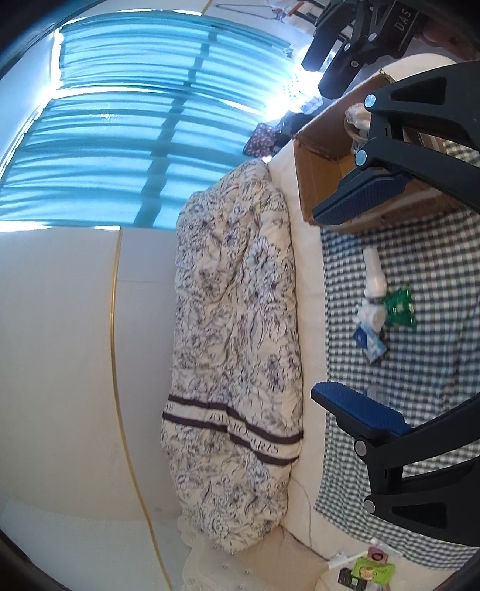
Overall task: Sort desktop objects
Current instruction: 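Move both grippers back over the remaining items on the sheet, then grasp the clear blue-labelled floss container with the left gripper while the right gripper grasps the green packet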
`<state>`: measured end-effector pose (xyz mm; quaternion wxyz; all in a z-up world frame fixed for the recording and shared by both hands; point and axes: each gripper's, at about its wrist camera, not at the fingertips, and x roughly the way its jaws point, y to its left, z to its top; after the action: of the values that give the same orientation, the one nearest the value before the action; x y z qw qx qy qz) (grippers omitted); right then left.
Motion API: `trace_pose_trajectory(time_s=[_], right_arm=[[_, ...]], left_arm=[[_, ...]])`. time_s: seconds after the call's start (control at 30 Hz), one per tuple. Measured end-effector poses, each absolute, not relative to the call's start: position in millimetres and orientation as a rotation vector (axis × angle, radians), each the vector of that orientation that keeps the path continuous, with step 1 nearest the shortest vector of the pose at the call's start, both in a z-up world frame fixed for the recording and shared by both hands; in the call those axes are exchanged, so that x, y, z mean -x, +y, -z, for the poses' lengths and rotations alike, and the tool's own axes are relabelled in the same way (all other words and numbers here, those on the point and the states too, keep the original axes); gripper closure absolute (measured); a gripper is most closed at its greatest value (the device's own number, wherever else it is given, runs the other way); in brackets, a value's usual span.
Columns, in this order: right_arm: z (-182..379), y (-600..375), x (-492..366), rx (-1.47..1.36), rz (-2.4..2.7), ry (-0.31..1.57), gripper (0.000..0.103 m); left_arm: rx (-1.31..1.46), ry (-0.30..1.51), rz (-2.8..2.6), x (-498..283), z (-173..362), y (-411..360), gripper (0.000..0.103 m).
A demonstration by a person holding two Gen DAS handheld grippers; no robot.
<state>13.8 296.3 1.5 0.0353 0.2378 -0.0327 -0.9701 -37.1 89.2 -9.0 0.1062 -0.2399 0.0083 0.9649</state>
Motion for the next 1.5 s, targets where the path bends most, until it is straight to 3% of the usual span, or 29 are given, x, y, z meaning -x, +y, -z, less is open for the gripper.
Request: trace_pose_trajectory(time_s=[0.33, 0.53, 1.0, 1.5], right_arm=[[-16, 256, -24, -0.690, 2.934, -0.050, 0.014], [-19, 233, -29, -0.666, 2.894, -0.065, 0.000], [3, 187, -24, -0.705, 2.864, -0.017, 0.000], [56, 171, 16, -0.806, 2.840, -0.026, 0.000]], left_arm=[[0.673, -0.020, -2.917, 17, -7, 41, 0.004], [0.642, -0.048, -2.982, 3, -14, 11, 0.000], [0.711, -0.116, -3.050, 6, 8, -50, 0.000], [0.843, -0.065, -3.030, 46, 59, -56, 0.000]])
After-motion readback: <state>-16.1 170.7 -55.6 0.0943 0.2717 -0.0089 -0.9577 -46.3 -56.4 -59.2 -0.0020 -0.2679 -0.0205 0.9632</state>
